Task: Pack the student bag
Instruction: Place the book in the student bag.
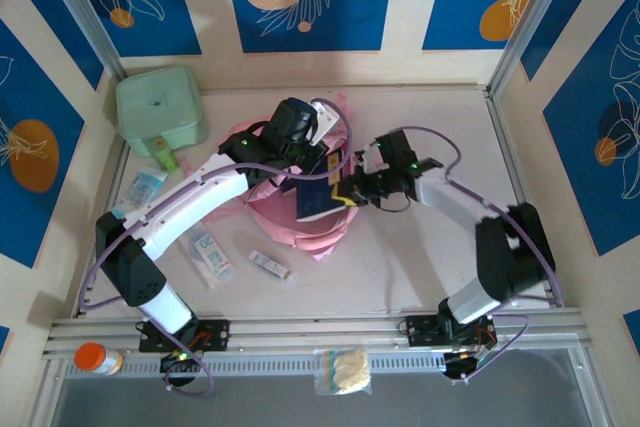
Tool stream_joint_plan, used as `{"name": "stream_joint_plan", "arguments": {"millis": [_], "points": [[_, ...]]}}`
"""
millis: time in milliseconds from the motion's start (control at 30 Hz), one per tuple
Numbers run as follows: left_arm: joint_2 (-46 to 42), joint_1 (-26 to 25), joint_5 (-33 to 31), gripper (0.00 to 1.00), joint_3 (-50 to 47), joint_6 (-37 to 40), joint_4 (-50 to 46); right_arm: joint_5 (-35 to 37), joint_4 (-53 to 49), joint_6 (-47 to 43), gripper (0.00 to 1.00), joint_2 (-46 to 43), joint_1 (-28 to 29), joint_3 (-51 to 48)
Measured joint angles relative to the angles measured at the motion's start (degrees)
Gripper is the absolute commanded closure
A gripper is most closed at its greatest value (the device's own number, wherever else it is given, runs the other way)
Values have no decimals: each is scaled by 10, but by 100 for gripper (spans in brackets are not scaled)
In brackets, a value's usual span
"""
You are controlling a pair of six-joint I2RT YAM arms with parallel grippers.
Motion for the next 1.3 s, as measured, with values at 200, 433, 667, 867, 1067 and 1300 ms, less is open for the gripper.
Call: {"name": "stream_joint_plan", "arguments": {"millis": [200, 433, 667, 867, 1067, 1300], "points": [[-8, 0, -18, 100, 0, -2, -3, 12, 64, 8, 92, 132, 13, 87], [-12, 0, -28, 100, 0, -6, -5, 61, 53, -17, 68, 188, 8, 117], [-13, 0, -27, 100, 0, -6, -8, 156, -5, -26, 64, 73, 14, 56], [-13, 0, -25, 100, 0, -6, -8, 207, -13, -5, 83, 21, 75, 9], [-13, 0, -20, 100, 0, -7, -9, 236, 34, 14, 97, 70, 106, -1], [-16, 0, -14, 100, 0, -16, -19, 313, 136, 10, 100, 114, 84, 35]]}}
